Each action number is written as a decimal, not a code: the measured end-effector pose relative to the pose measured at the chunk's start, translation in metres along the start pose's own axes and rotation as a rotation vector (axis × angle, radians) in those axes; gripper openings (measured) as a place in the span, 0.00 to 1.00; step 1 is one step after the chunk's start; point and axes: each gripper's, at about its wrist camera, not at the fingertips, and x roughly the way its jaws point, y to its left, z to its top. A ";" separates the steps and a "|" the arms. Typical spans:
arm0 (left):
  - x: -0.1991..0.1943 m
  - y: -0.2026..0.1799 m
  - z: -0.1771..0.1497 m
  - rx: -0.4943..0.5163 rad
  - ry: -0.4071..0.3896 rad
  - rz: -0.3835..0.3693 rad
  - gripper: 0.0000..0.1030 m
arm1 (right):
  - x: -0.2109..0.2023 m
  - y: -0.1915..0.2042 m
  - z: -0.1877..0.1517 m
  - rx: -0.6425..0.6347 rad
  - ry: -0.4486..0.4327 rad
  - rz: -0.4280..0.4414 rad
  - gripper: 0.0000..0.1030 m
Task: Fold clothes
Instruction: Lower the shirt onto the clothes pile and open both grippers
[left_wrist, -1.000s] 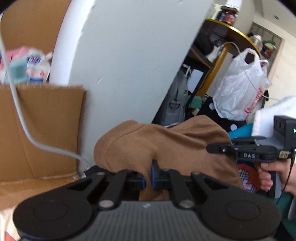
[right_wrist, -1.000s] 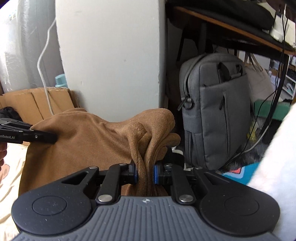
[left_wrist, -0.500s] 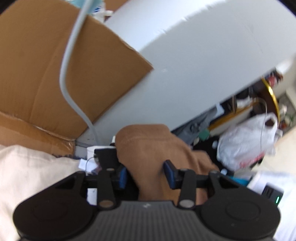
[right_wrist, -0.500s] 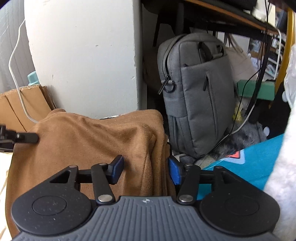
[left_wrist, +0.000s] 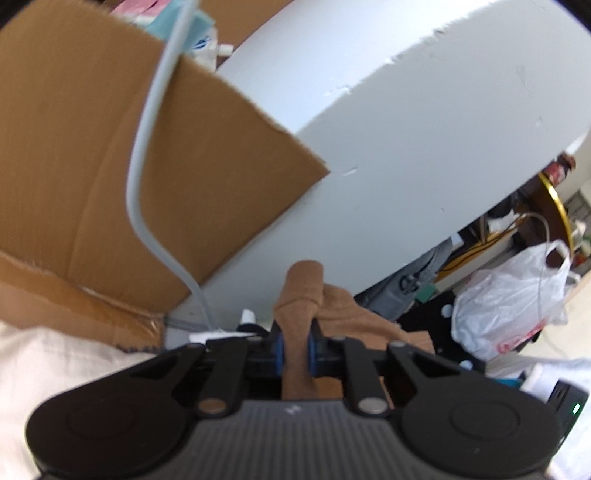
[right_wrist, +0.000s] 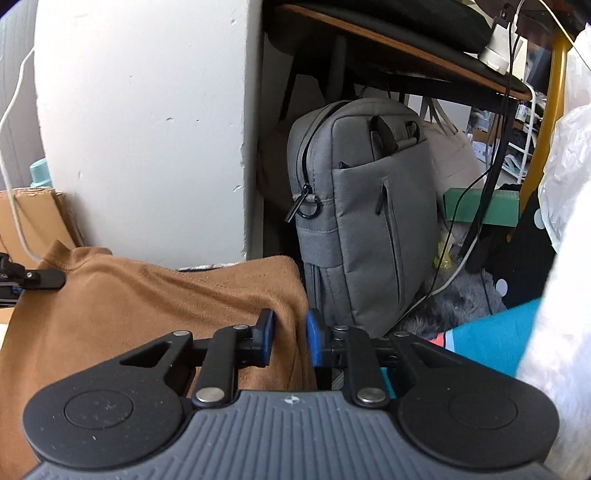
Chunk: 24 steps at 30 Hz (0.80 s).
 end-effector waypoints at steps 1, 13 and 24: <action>0.000 -0.001 0.001 0.003 0.003 0.004 0.14 | 0.002 0.000 0.002 0.010 0.005 -0.002 0.23; -0.048 0.000 0.007 0.022 -0.044 0.029 0.44 | -0.036 0.007 0.008 0.032 -0.107 -0.018 0.37; -0.044 -0.004 -0.027 0.022 0.051 -0.006 0.49 | -0.043 0.019 -0.023 -0.028 -0.022 0.043 0.37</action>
